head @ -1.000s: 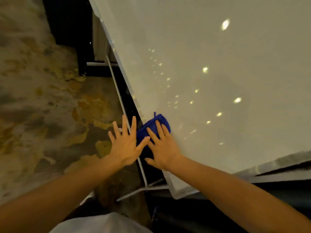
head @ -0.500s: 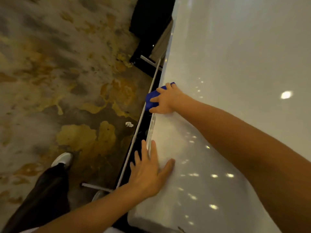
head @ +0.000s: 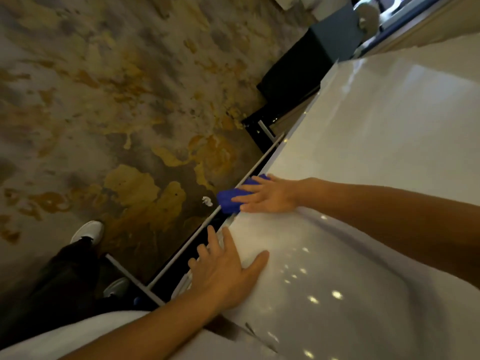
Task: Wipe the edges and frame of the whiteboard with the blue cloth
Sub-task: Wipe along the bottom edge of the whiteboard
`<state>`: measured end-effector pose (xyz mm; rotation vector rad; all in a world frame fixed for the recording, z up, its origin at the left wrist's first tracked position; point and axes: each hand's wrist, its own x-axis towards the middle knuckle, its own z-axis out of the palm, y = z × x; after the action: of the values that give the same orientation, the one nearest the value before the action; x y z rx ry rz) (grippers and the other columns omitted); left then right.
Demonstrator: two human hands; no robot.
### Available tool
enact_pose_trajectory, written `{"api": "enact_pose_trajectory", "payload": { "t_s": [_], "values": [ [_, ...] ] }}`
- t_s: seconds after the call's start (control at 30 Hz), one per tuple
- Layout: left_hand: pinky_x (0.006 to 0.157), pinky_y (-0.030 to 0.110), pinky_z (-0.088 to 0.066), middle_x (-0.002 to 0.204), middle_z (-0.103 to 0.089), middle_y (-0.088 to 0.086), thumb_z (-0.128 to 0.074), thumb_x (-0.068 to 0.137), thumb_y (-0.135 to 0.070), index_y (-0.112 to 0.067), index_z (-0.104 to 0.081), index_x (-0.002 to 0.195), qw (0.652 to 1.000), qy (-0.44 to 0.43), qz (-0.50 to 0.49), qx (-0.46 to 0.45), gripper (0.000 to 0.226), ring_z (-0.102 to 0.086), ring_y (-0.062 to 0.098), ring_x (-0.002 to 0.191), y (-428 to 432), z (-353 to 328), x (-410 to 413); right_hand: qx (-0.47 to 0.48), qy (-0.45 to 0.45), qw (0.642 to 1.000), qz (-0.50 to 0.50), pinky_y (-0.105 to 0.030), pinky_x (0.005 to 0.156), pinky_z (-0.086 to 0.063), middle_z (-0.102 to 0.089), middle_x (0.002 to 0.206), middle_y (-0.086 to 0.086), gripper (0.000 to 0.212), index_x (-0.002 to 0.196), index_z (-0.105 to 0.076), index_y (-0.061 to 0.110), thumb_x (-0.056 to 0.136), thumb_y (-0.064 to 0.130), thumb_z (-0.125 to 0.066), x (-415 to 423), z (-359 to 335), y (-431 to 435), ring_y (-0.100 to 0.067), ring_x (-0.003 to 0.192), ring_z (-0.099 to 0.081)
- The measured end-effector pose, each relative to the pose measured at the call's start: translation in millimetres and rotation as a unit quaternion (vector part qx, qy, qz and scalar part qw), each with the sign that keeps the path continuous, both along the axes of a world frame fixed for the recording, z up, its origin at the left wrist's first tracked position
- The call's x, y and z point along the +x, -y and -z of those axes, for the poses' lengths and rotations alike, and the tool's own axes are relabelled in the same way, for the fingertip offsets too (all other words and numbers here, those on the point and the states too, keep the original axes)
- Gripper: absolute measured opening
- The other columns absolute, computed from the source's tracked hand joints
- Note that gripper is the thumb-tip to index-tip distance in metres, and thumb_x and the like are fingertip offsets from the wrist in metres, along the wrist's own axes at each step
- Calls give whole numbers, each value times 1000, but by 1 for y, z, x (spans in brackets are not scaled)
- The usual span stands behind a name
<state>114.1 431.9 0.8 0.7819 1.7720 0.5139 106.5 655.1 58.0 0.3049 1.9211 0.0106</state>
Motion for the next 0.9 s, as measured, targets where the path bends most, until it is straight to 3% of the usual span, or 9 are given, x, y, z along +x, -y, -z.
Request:
{"api": "enact_pose_trajectory", "payload": {
  "t_s": [0.07, 0.13, 0.2, 0.27, 0.37, 0.5, 0.6, 0.8, 0.9],
  "values": [
    [117, 60, -7, 165, 18, 7, -15, 68, -95, -24, 14, 154, 1000, -5, 8, 9, 115, -1, 39, 149, 3, 1, 1, 118, 5, 993, 25, -56, 120, 9, 3, 169, 3, 69, 157, -2, 43, 95, 72, -11, -12, -5, -29, -32, 153, 11],
    [117, 61, -3, 164, 20, 7, -13, 68, -95, -23, 15, 154, 1000, -8, 17, 10, 116, 3, 39, 150, 5, 1, 5, 162, 9, 986, 35, -56, 120, 9, 4, 168, 2, 73, 157, -3, 40, 94, 74, -11, -15, -4, -33, -35, 152, 12],
    [117, 61, 1, 164, 21, 7, -12, 67, -96, -21, 15, 154, 1000, -5, 14, 3, 118, 8, 40, 149, 6, -2, 10, 91, 3, 996, -6, -57, 120, 10, -1, 169, 2, 72, 158, -10, 39, 94, 73, -14, -13, 8, -6, -36, 152, 12],
    [116, 61, 7, 163, 22, 9, -12, 66, -96, -18, 16, 154, 1000, -1, 6, -4, 120, 13, 41, 149, 9, -4, 16, -49, -4, 998, -44, -56, 119, 12, -8, 168, 5, 68, 156, -16, 41, 95, 71, -16, -4, 20, 34, -31, 153, 10],
    [115, 60, 11, 163, 23, 12, -8, 64, -97, -19, 19, 153, 1000, -1, -12, -2, 121, 19, 41, 148, 14, -6, 24, -154, 5, 986, -70, -51, 117, 17, -6, 168, 7, 66, 156, -11, 44, 95, 71, -15, 6, 24, 55, -22, 153, 14],
    [114, 60, 15, 161, 30, 7, -5, 57, -100, -21, 24, 151, 1000, 9, -16, 0, 127, 24, 40, 146, 11, -7, 22, 32, 10, 999, 9, -53, 121, 10, 5, 169, 2, 66, 157, -1, 39, 99, 65, -18, -12, 4, -4, -28, 153, 14],
    [113, 60, 18, 160, 32, 7, -4, 53, -102, -23, 25, 150, 1000, 7, -4, 10, 129, 27, 39, 146, 5, -8, 22, 124, 43, 991, -24, -57, 121, 6, 9, 168, -2, 62, 157, 1, 37, 102, 59, -18, -20, -4, -22, -34, 152, 14],
    [113, 62, 16, 163, 25, 8, 2, 47, -102, -26, 23, 151, 1000, -3, -4, 9, 130, 25, 39, 147, -2, -10, 25, -143, 12, 987, -78, -52, 117, 15, -2, 168, 5, 71, 156, -8, 44, 92, 75, -13, 7, 12, 45, -25, 152, 16],
    [112, 63, 16, 161, 30, 5, 3, 47, -102, -27, 24, 151, 1000, 6, 16, 11, 129, 27, 40, 146, -5, -12, 19, -74, -17, 995, -60, -51, 121, 12, 0, 169, 3, 65, 157, -5, 41, 99, 66, -19, 1, 4, 6, -24, 153, 13]
  ]
}}
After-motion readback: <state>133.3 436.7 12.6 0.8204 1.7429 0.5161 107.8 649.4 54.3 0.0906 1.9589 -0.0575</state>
